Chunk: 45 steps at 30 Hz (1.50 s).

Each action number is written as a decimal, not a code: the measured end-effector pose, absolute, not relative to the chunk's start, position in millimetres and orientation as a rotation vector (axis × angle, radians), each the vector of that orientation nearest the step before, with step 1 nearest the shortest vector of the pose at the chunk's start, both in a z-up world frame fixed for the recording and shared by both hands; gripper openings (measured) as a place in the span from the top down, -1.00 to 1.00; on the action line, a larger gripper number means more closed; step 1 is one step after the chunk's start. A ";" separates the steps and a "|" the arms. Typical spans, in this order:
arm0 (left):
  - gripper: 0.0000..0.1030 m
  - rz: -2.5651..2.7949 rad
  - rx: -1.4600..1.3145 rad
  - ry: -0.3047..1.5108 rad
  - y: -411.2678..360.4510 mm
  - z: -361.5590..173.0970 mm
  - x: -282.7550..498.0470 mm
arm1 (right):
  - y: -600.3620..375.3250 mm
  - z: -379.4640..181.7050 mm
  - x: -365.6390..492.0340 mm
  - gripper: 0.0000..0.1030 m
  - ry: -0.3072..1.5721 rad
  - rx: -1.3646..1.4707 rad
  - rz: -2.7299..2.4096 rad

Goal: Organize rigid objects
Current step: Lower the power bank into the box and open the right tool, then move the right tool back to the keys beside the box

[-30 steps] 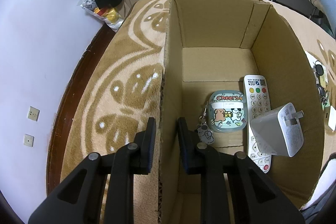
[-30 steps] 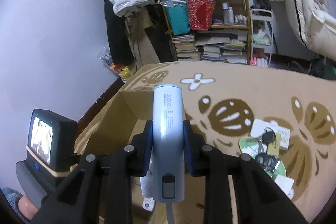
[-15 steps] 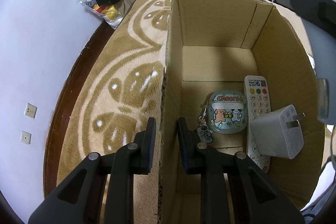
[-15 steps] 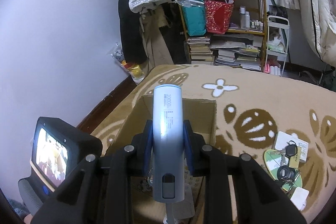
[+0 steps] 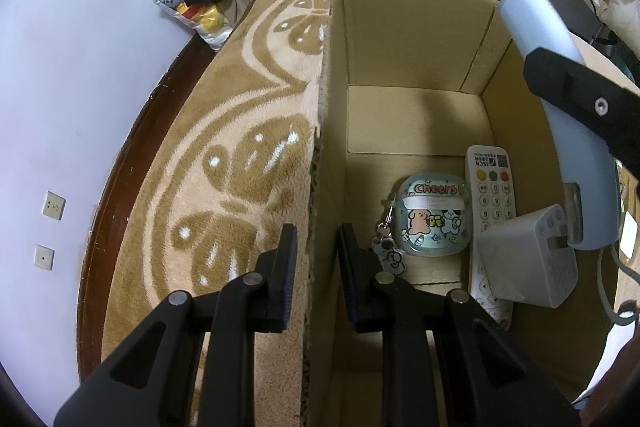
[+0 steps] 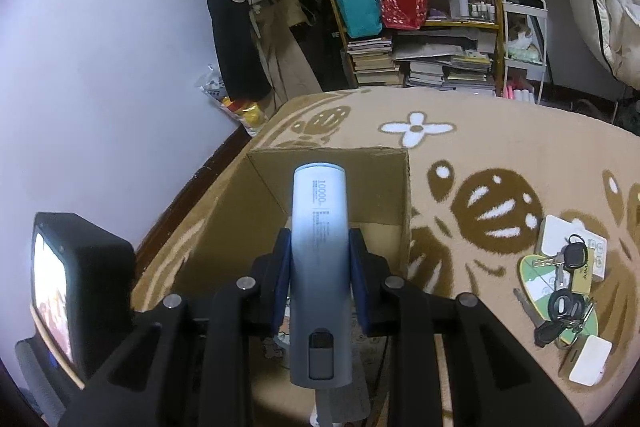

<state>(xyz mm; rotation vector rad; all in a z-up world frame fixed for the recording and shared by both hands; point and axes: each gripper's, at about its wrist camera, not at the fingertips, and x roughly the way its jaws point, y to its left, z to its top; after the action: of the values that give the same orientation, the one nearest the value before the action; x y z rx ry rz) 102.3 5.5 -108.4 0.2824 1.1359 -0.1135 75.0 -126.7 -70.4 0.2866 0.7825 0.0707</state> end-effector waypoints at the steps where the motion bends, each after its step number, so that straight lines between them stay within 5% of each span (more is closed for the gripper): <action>1: 0.61 -0.112 0.285 1.135 5.4 -108.1 102.4 | -126.9 -70.9 75.7 0.44 0.786 0.290 0.071; 29: 0.63 -0.079 0.349 1.125 -0.5 -105.1 89.8 | -127.4 -58.9 60.5 0.40 0.850 0.264 0.063; 34: 0.61 -0.084 0.317 1.132 3.3 -104.6 92.6 | -142.3 -38.3 53.4 -0.19 0.771 0.241 0.016; 45: 0.61 -0.088 0.277 1.140 8.4 -105.5 95.0 | -213.2 -45.6 62.7 -0.82 0.716 0.286 -0.196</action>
<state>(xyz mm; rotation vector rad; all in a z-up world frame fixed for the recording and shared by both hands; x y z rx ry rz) 95.0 8.4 -105.5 0.2774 1.1401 -0.0883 62.7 -213.2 -45.6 0.2860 0.7156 -0.1959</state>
